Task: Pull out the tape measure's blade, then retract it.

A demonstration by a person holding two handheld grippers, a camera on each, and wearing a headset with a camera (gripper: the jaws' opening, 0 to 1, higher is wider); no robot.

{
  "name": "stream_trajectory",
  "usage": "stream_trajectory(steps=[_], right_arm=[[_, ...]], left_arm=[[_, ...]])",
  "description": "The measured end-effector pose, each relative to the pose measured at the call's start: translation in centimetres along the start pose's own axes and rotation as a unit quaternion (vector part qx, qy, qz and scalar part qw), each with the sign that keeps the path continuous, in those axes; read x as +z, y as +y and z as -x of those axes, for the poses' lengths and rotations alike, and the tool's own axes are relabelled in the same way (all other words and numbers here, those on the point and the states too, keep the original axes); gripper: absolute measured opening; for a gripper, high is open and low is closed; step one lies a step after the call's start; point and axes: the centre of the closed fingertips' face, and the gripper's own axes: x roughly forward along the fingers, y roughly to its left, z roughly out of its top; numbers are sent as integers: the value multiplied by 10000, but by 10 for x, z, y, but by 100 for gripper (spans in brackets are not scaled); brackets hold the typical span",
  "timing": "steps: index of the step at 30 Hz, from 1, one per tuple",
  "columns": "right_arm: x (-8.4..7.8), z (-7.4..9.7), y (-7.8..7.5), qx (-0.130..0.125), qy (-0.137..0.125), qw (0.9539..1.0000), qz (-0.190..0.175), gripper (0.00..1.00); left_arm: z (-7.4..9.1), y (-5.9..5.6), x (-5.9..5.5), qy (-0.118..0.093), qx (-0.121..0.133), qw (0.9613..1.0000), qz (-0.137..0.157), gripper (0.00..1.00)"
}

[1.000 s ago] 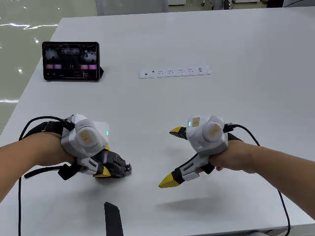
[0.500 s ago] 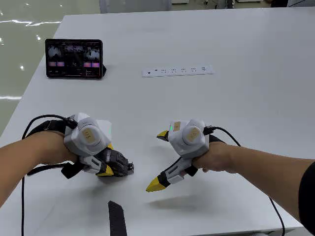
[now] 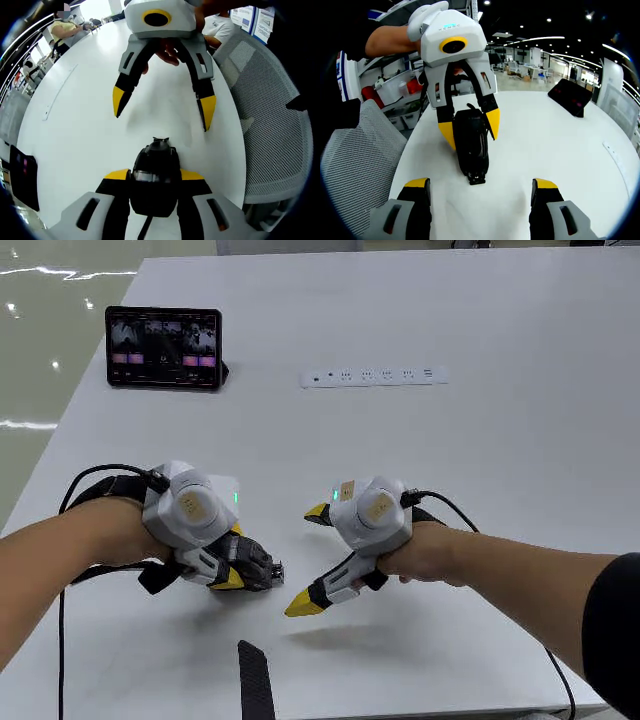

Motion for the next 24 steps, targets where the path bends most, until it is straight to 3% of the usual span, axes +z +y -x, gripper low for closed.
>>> stream_trajectory(steps=[6, 11, 18, 24], right_arm=[[3, -8, 3, 92, 13, 9998, 178, 57], [-2, -16, 3, 92, 112, 9997, 177, 49], [-9, -22, 5, 153, 277, 9988, 374, 27], [-6, -24, 3, 168, 340, 9983, 439, 19]], left_arm=[[0, 0, 0, -32, -8, 10000, 21, 31], [-1, 0, 0, -53, -38, 10000, 30, 31], [-2, 0, 0, -81, -52, 9999, 55, 31], [-2, 0, 1, -113, -42, 9999, 73, 31]])
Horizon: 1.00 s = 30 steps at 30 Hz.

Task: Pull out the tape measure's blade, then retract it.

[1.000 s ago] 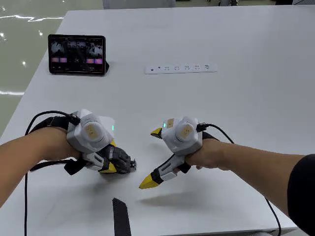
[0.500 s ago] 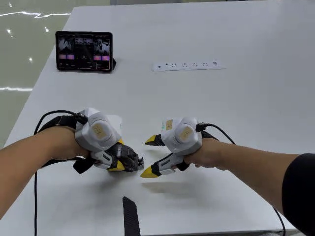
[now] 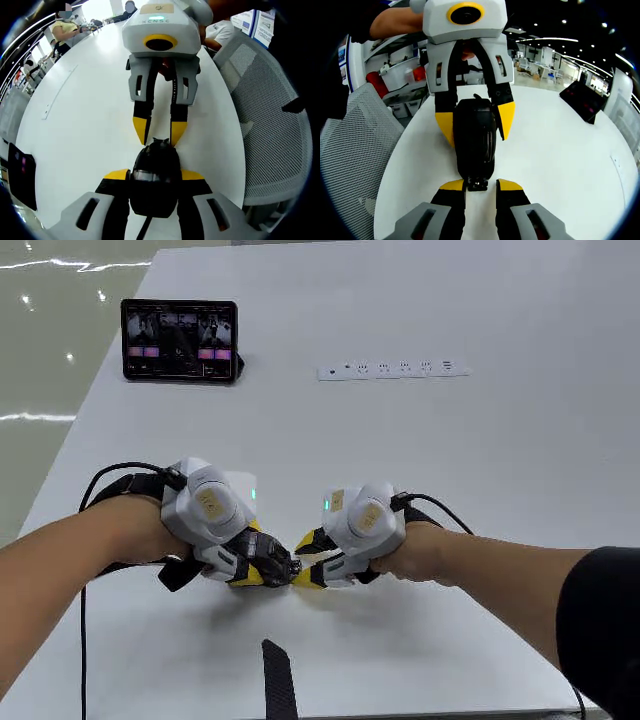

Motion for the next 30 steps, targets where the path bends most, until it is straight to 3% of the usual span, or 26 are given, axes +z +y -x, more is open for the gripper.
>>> stream_trajectory(steps=[4, 8, 18, 22, 30], right_arm=[[-5, -5, 6, 137, 241, 9995, 138, 12], [-4, -5, 5, 129, 307, 9993, 139, 11], [-5, -6, 4, -46, 409, 9990, -194, 12], [-6, -6, 5, -18, 344, 9988, 345, 11], [-7, -3, 6, 125, 413, 9989, 204, 9]], left_arm=[[0, 0, 0, -27, 4, 10000, 9, 31], [0, 0, 0, -28, -1, 10000, 7, 31], [-1, 0, 1, -38, -20, 10000, -2, 31], [-1, 0, 1, -53, -19, 10000, -17, 31], [1, -1, 1, -71, -54, 10000, -45, 31]])
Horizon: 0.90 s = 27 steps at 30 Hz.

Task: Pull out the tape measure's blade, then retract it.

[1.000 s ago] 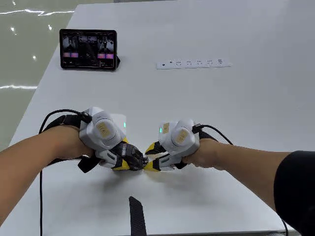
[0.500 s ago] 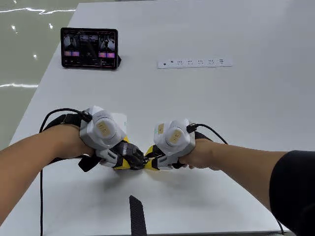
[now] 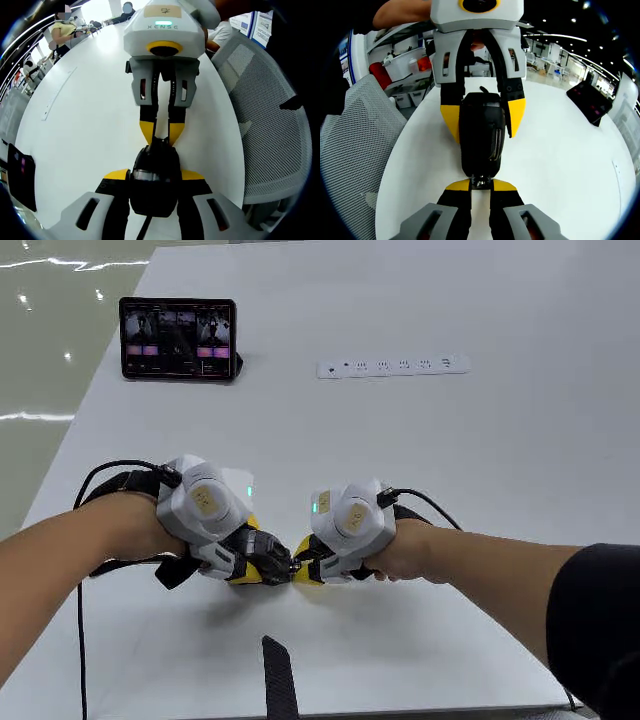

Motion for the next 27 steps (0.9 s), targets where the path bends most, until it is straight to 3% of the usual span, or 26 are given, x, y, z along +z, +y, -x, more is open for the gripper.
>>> stream_trajectory(steps=[27], right_arm=[[-10, 12, 0, 39, 49, 9998, -168, 9]], left_arm=[[0, 1, -2, -16, 60, 10000, 72, 31]])
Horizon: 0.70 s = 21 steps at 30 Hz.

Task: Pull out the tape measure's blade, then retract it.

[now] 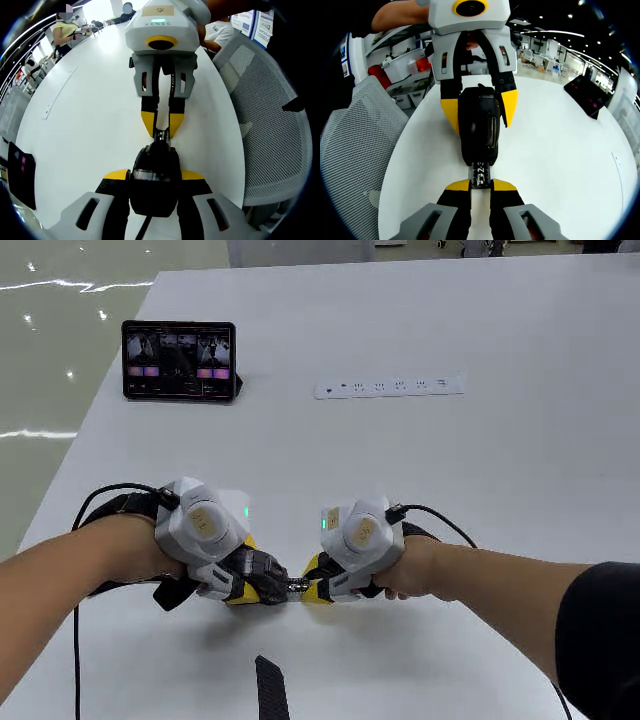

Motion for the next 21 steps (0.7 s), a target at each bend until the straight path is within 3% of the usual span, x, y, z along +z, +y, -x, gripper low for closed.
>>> stream_trajectory(steps=[21], right_arm=[[-7, 7, 0, 16, 16, 9999, -130, 9]], left_arm=[[0, -1, 1, 3, 8, 10000, -14, 31]])
